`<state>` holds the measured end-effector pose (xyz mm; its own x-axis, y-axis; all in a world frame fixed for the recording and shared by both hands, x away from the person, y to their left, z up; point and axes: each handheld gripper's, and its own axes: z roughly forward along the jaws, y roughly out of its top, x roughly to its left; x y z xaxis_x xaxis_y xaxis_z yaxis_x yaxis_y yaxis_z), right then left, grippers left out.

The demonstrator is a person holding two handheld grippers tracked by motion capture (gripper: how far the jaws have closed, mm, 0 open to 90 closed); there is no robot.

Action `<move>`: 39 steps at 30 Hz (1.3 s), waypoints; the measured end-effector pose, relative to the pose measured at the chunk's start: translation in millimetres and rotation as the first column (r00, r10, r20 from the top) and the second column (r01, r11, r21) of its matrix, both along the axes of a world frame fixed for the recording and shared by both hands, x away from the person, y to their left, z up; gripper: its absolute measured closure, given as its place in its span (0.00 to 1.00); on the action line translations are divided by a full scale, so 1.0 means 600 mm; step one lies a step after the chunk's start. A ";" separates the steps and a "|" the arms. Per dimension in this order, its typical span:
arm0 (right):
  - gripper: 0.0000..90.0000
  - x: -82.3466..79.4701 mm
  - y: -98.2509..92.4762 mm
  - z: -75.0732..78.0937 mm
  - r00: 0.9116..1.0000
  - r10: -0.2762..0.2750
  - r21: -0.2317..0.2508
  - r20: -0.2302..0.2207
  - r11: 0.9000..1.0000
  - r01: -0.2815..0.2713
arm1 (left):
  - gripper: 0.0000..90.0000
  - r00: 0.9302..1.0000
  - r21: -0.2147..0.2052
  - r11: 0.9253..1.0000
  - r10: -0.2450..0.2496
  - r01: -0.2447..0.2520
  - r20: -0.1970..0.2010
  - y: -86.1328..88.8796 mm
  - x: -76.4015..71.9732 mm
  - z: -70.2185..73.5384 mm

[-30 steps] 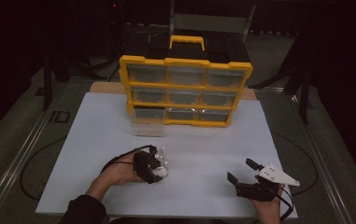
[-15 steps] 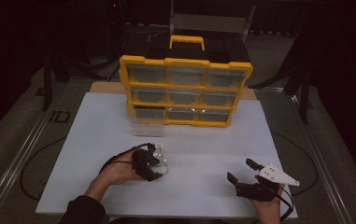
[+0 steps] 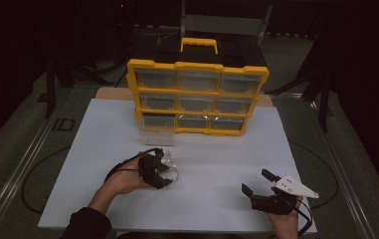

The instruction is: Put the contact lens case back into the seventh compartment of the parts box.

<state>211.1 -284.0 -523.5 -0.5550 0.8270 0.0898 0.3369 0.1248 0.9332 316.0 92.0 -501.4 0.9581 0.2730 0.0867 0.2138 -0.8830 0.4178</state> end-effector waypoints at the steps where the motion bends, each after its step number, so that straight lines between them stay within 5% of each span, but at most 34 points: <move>1: 0.09 0.000 0.000 0.000 1.000 0.000 0.000 0.000 1.000 0.000 | 0.55 1.000 0.000 1.000 0.000 0.000 0.000 0.000 0.000 0.000; 39: 0.09 0.000 -0.001 0.000 1.000 -0.001 0.006 -0.001 1.000 0.001 | 0.55 0.998 -0.029 0.999 0.019 -0.017 0.059 0.012 0.016 0.056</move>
